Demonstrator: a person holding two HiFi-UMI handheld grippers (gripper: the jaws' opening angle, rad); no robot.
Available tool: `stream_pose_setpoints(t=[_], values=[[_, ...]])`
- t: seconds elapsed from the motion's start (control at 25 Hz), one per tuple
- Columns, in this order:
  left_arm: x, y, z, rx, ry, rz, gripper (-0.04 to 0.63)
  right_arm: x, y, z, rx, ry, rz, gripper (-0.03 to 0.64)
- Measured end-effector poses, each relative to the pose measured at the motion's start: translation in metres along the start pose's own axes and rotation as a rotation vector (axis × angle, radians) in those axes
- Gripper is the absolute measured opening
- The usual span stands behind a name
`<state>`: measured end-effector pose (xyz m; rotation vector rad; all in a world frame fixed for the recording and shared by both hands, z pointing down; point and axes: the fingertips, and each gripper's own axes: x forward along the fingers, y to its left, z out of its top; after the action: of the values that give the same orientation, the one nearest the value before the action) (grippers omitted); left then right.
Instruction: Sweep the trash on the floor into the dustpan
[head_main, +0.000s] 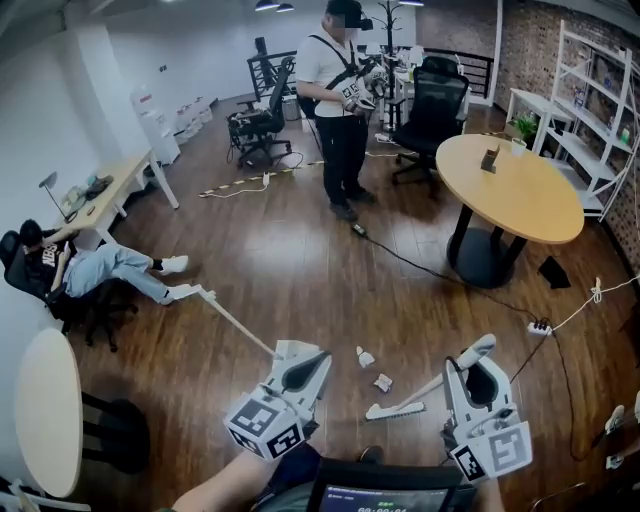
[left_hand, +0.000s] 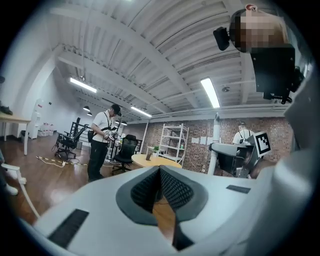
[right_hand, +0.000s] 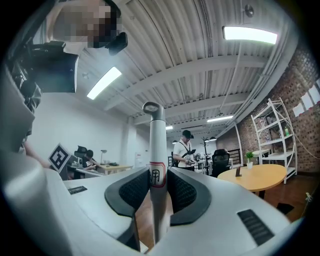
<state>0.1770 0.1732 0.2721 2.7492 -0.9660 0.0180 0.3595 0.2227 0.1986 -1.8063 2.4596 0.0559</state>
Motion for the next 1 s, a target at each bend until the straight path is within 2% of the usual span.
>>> stream_pose_setpoints(t=[0.2,0.28,0.44,0.52,0.76,1.0], values=[[0.018,0.047,-0.004,-0.027,0.019,-0.015,0.011,0.035,-0.017,-0.010,0.011,-0.004,-0.062,0.135],[0.030,0.072,-0.002,-0.035,0.023,-0.030,0.011,0.055,-0.027,-0.016,-0.004,-0.001,-0.108,0.135],[0.042,0.124,0.011,0.000,0.026,-0.082,0.011,0.091,-0.034,-0.029,-0.012,0.011,-0.213,0.135],[0.045,0.154,0.013,-0.013,0.030,-0.094,0.011,0.109,-0.034,-0.034,-0.020,0.008,-0.251,0.135],[0.052,0.226,-0.001,-0.031,0.054,-0.163,0.011,0.152,-0.034,-0.052,-0.039,0.000,-0.364,0.135],[0.071,0.281,-0.026,-0.041,0.096,-0.196,0.011,0.195,-0.036,-0.089,-0.046,0.011,-0.412,0.135]])
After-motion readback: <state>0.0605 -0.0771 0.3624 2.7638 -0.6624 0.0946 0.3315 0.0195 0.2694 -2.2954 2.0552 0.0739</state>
